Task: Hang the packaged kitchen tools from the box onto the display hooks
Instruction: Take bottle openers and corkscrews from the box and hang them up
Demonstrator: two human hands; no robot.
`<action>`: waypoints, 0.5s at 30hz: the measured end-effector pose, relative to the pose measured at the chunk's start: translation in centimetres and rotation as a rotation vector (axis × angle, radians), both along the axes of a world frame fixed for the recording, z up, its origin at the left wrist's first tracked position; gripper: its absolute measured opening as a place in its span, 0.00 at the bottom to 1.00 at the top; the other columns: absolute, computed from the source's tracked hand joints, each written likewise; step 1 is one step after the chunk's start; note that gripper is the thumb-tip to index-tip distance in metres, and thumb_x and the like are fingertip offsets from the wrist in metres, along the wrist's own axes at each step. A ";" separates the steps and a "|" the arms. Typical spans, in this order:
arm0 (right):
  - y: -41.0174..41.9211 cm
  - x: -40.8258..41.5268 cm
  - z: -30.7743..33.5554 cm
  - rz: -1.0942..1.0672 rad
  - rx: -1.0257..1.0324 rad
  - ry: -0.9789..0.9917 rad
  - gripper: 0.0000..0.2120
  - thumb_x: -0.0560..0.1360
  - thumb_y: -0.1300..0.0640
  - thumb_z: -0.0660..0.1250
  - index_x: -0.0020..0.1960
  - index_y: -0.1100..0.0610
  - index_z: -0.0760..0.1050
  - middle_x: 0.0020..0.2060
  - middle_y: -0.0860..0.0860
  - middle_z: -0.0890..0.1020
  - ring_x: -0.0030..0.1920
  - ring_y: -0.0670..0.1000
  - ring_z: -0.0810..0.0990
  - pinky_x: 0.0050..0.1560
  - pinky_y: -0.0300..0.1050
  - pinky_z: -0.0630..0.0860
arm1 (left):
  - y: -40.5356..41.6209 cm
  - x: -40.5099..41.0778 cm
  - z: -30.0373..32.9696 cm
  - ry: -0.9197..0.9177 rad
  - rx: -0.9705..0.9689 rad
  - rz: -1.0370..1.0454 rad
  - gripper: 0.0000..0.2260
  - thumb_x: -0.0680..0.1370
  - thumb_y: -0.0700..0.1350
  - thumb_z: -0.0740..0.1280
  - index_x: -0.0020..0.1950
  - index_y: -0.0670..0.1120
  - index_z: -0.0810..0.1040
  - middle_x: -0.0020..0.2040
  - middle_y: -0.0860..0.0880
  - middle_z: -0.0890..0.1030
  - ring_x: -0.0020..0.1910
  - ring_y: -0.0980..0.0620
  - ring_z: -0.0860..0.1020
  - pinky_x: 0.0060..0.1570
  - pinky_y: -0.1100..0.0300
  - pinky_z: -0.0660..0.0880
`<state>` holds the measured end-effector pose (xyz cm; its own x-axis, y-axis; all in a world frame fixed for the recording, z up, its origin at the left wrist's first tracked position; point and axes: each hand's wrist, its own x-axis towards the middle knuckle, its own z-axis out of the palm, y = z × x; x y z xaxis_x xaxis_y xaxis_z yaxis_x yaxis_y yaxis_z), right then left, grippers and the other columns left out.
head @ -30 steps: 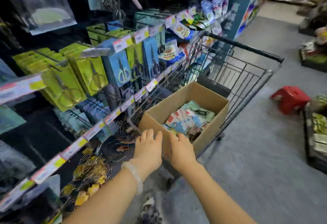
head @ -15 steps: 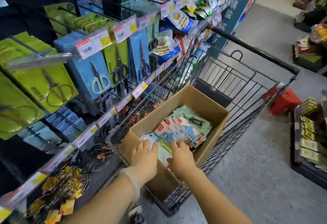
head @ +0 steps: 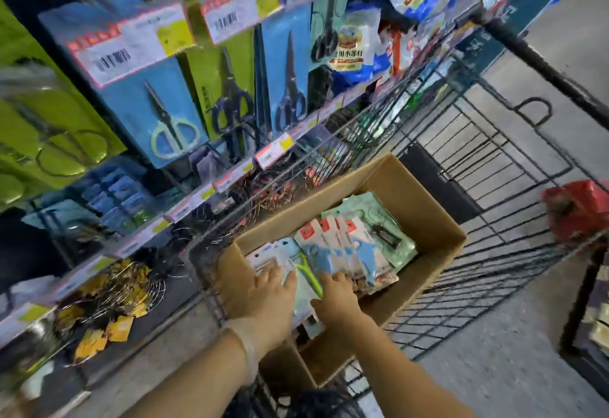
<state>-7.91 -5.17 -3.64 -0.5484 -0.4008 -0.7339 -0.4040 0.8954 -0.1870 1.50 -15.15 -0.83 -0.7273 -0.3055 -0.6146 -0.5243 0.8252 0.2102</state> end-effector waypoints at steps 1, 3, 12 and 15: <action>0.1 -0.7 -0.6 0.013 0.009 -0.032 0.30 0.77 0.52 0.63 0.75 0.53 0.55 0.69 0.57 0.63 0.68 0.60 0.64 0.67 0.54 0.65 | 0.3 -0.3 -0.2 -0.026 0.008 0.032 0.31 0.79 0.49 0.63 0.77 0.49 0.51 0.78 0.43 0.51 0.76 0.43 0.51 0.72 0.51 0.55; 0.6 -2.5 -2.1 0.029 0.021 -0.092 0.29 0.76 0.50 0.63 0.74 0.54 0.58 0.69 0.58 0.64 0.68 0.60 0.64 0.68 0.54 0.65 | 1.0 -1.1 -0.6 -0.078 0.017 0.091 0.31 0.78 0.48 0.64 0.76 0.49 0.53 0.76 0.43 0.54 0.75 0.43 0.54 0.71 0.51 0.56; 1.9 -9.8 -8.5 -0.013 0.038 -0.188 0.38 0.74 0.59 0.67 0.76 0.53 0.49 0.73 0.59 0.58 0.73 0.61 0.57 0.71 0.60 0.62 | 3.6 -4.0 -3.3 -0.093 0.084 0.412 0.30 0.80 0.50 0.60 0.78 0.50 0.48 0.78 0.45 0.51 0.76 0.45 0.50 0.74 0.53 0.51; 1.5 -10.7 -10.3 -0.061 0.013 -0.165 0.35 0.75 0.61 0.65 0.75 0.55 0.51 0.70 0.58 0.60 0.70 0.60 0.62 0.70 0.56 0.65 | 4.2 -4.5 -4.0 -0.103 0.111 0.496 0.31 0.80 0.50 0.61 0.78 0.50 0.49 0.77 0.45 0.53 0.76 0.45 0.52 0.74 0.53 0.53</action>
<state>-18.64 -3.68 -13.96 -0.4433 -0.3604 -0.8207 -0.3139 0.9200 -0.2345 -2.97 -10.96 -4.85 -0.4458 -0.5273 -0.7233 -0.8693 0.4478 0.2093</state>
